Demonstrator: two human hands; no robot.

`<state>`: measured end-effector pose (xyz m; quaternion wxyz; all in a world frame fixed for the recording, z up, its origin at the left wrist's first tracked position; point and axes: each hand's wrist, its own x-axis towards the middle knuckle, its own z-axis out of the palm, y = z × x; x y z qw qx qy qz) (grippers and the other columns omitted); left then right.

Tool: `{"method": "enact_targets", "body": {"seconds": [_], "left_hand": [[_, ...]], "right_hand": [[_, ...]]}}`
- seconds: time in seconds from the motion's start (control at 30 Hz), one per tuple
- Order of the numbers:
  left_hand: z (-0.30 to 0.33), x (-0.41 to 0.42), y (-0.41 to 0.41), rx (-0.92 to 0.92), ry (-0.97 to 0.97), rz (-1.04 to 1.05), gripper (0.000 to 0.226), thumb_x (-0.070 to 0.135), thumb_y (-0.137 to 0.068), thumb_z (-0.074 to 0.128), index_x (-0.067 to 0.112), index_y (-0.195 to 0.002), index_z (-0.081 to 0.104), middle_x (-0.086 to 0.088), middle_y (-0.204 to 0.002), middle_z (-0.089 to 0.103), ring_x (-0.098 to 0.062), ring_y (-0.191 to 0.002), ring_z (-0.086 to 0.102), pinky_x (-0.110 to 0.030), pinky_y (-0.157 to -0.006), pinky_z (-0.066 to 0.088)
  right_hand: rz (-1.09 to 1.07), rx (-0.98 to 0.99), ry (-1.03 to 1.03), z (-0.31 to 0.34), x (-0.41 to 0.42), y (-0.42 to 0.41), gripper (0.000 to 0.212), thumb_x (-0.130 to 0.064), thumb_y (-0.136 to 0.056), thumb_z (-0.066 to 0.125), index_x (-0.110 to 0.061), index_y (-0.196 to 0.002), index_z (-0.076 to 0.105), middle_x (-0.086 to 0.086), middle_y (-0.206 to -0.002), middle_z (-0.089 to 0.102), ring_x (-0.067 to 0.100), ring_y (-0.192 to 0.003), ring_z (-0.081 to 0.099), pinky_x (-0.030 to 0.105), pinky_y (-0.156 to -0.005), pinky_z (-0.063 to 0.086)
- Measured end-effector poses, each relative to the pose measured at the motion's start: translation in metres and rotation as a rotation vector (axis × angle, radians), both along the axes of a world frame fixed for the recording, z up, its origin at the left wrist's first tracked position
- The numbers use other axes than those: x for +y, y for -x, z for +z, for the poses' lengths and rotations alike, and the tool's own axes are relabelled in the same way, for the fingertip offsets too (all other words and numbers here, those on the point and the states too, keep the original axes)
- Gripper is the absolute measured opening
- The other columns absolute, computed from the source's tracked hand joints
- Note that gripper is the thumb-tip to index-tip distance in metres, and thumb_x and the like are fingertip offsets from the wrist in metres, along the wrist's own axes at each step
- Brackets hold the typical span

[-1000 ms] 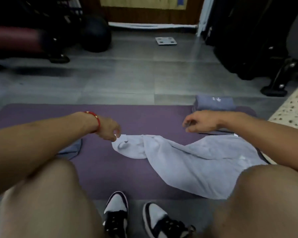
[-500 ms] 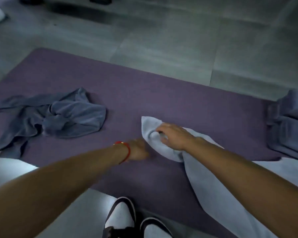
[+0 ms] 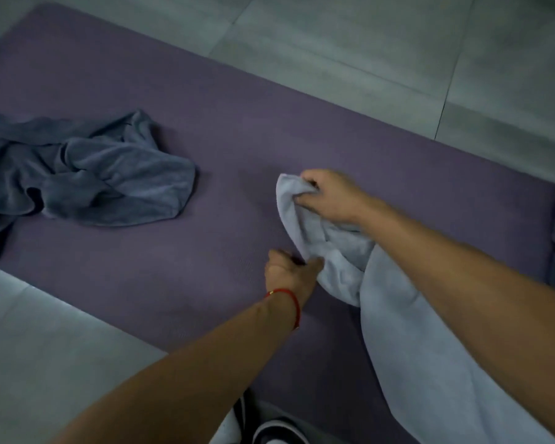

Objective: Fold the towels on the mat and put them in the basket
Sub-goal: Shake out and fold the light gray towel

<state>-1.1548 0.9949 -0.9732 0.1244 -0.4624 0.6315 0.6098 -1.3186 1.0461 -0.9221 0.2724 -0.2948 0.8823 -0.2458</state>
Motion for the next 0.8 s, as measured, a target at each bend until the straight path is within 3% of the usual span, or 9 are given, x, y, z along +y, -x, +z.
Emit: {"method": "enact_targets", "body": {"seconds": [0.07,0.17,0.3,0.37,0.5,0.57,0.63,0.7,0.8], "left_hand": [[0.000,0.003,0.005,0.019,-0.044,0.040,0.055,0.057,-0.053,0.077,0.027,-0.095,0.057,-0.001,-0.097,0.068,-0.028,-0.097,0.066,-0.045,-0.085,0.058],[0.009,0.004,0.006,0.086,-0.073,0.024,0.010,0.030,-0.078,0.074,0.021,-0.081,0.070,0.004,-0.082,0.072,-0.018,-0.084,0.068,-0.034,-0.083,0.058],[0.022,-0.017,-0.007,0.317,-0.222,0.105,0.021,0.014,-0.101,0.044,0.017,-0.081,0.045,-0.006,-0.095,0.074,-0.022,-0.099,0.069,-0.038,-0.093,0.052],[0.023,-0.036,-0.009,0.409,-0.184,0.066,0.020,0.010,-0.104,0.037,0.016,-0.086,0.041,-0.006,-0.086,0.074,-0.027,-0.096,0.070,-0.037,-0.088,0.053],[0.016,-0.051,0.007,0.345,-0.115,-0.116,0.005,0.017,-0.096,0.060,0.019,-0.098,0.055,-0.005,-0.100,0.072,-0.022,-0.096,0.068,-0.044,-0.091,0.056],[0.019,-0.045,0.022,0.333,-0.134,-0.198,0.029,0.022,-0.091,0.069,0.021,-0.118,0.056,0.003,-0.109,0.069,-0.015,-0.101,0.067,-0.040,-0.092,0.057],[0.025,-0.036,0.035,0.365,-0.190,-0.236,0.044,0.024,-0.090,0.071,0.024,-0.130,0.054,0.011,-0.116,0.068,-0.007,-0.104,0.066,-0.032,-0.090,0.057],[0.023,-0.029,0.048,0.350,-0.183,-0.249,0.040,0.026,-0.089,0.071,0.024,-0.127,0.060,0.010,-0.112,0.071,-0.008,-0.101,0.068,-0.032,-0.088,0.057],[0.016,-0.024,0.056,0.284,-0.116,-0.220,0.023,0.029,-0.091,0.061,0.012,-0.104,0.071,-0.009,-0.100,0.075,-0.028,-0.097,0.070,-0.046,-0.084,0.059]], "right_hand": [[0.026,-0.095,0.155,0.025,0.003,0.020,0.014,-0.025,-0.090,0.071,-0.019,-0.080,0.062,-0.007,-0.074,0.059,0.006,-0.067,0.052,0.026,-0.064,0.043],[-0.001,-0.051,0.318,0.047,0.000,0.046,0.009,-0.016,-0.091,0.072,-0.011,-0.086,0.066,-0.006,-0.074,0.058,0.001,-0.066,0.048,0.020,-0.061,0.040],[-0.191,0.093,0.293,0.053,0.003,0.082,0.010,-0.024,-0.088,0.073,-0.017,-0.081,0.068,-0.009,-0.071,0.058,0.000,-0.063,0.046,0.023,-0.063,0.038],[-0.270,0.132,0.229,0.048,0.007,0.092,0.022,-0.034,-0.084,0.072,-0.013,-0.089,0.071,-0.004,-0.077,0.061,0.006,-0.070,0.051,0.027,-0.067,0.040],[-0.274,-0.119,0.192,0.046,-0.001,0.079,0.035,-0.040,-0.079,0.070,-0.008,-0.093,0.071,-0.001,-0.080,0.064,0.011,-0.073,0.054,0.031,-0.070,0.040],[-0.282,-0.265,0.211,0.052,-0.004,0.070,0.023,-0.036,-0.078,0.070,-0.014,-0.085,0.072,0.001,-0.077,0.062,0.015,-0.070,0.054,0.032,-0.069,0.039],[-0.267,-0.367,0.264,0.062,-0.004,0.064,0.014,-0.028,-0.085,0.069,-0.016,-0.091,0.073,0.004,-0.078,0.062,0.017,-0.069,0.054,0.031,-0.066,0.041],[-0.276,-0.452,0.350,0.072,0.001,0.061,0.013,-0.020,-0.091,0.066,-0.010,-0.097,0.072,0.007,-0.083,0.065,0.015,-0.071,0.059,0.029,-0.065,0.047],[-0.351,-0.475,0.461,0.080,0.008,0.066,0.015,-0.019,-0.092,0.065,-0.006,-0.094,0.073,0.008,-0.089,0.071,0.017,-0.079,0.066,0.029,-0.075,0.052]]}}
